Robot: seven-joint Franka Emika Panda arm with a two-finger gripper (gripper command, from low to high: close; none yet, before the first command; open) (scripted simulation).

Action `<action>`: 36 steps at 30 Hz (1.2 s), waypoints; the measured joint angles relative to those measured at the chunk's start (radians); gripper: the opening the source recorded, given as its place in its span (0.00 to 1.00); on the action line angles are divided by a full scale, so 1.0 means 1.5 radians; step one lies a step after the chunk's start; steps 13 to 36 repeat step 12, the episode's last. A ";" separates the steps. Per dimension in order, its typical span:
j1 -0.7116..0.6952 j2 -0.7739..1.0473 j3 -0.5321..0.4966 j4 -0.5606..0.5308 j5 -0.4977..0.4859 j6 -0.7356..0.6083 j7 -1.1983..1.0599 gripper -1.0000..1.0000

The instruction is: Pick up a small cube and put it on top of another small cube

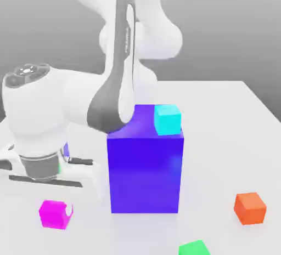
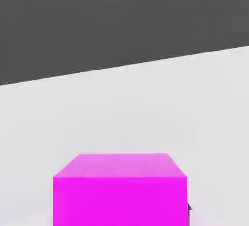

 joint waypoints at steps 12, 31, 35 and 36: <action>0.158 0.087 0.091 0.062 -0.053 0.033 0.101 1.00; 0.158 0.087 0.091 0.062 -0.053 0.033 0.101 1.00; 0.158 0.087 0.091 0.062 -0.053 0.033 0.101 1.00; 0.158 0.087 0.091 0.062 -0.053 0.033 0.101 1.00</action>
